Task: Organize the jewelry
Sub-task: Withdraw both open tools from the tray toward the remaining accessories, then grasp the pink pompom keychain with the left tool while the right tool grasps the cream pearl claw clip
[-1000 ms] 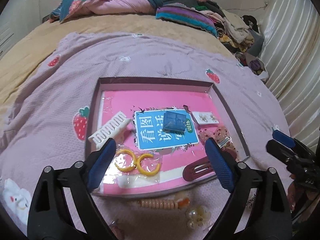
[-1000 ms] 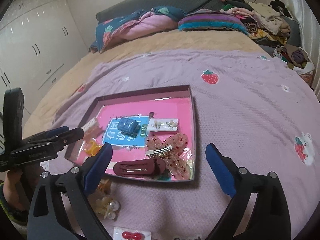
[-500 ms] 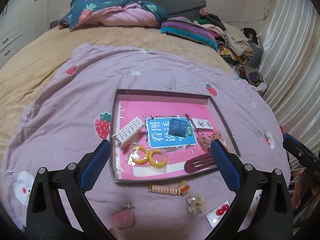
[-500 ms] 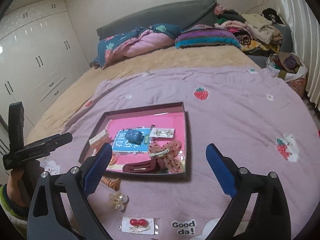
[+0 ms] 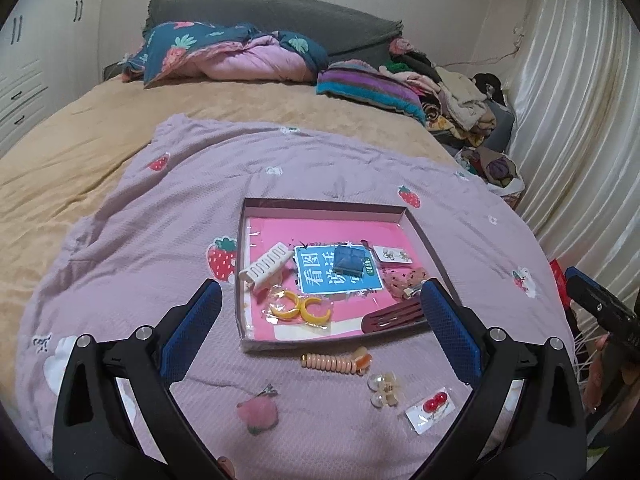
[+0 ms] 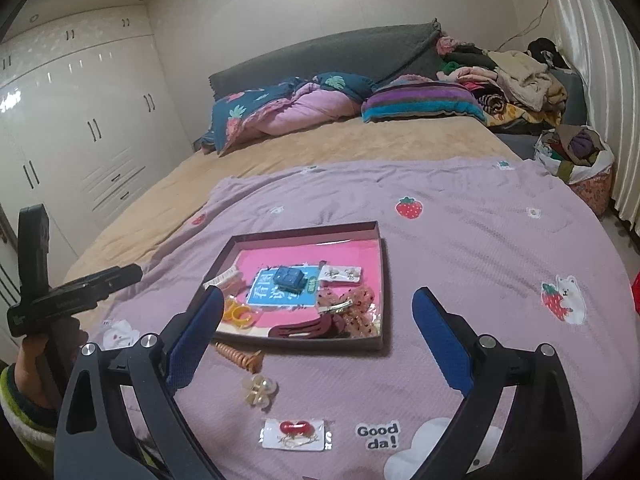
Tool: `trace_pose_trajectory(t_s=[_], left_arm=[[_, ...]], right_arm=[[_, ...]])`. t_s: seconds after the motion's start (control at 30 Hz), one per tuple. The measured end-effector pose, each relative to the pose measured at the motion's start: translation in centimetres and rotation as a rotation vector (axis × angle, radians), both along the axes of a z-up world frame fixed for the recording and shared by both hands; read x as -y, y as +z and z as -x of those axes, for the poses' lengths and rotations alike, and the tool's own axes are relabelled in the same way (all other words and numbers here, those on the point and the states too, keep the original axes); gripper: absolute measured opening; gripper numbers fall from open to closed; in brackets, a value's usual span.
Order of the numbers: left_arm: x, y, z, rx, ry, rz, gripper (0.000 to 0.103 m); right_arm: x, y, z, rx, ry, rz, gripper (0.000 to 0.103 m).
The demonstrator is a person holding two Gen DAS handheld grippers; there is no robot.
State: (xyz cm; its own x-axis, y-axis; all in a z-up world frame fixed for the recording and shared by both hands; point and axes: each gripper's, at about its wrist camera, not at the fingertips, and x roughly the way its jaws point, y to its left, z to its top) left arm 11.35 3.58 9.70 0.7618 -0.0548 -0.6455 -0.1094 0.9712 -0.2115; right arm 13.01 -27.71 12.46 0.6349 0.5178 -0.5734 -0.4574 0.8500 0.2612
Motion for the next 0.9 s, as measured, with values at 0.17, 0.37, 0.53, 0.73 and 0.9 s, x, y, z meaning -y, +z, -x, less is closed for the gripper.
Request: trace_pose_trajectory(t_s=[0.17,0.37,0.53,0.73,0.9], left_arm=[[0.1,-0.6,1.0,-0.003,-0.004,-0.014,0.093],[0.2,-1.5,2.1,-0.017,-0.004,-0.031,0.093],[0.4,-2.5,3.1,-0.034,-0.010,-0.054,0.093],[0.5,-4.1,3.8,-0.066,-0.021,-0.067,0.093],[0.5,-5.2,4.3,-0.086,-0.026,-0.086,0.093]], right_arm=[[-0.7,-0.5,1.5,0.000,0.017,0.004,0.096],[-1.8,-1.7,2.8,-0.017,0.049,0.031,0.096],[-2.8,-2.9,3.7,-0.030,0.076,0.057,0.096],[-3.9,-4.4,4.5,-0.055,0.109,0.089,0.097],[-5.3,-5.8,5.3,-0.069,0.142,0.130,0.096]])
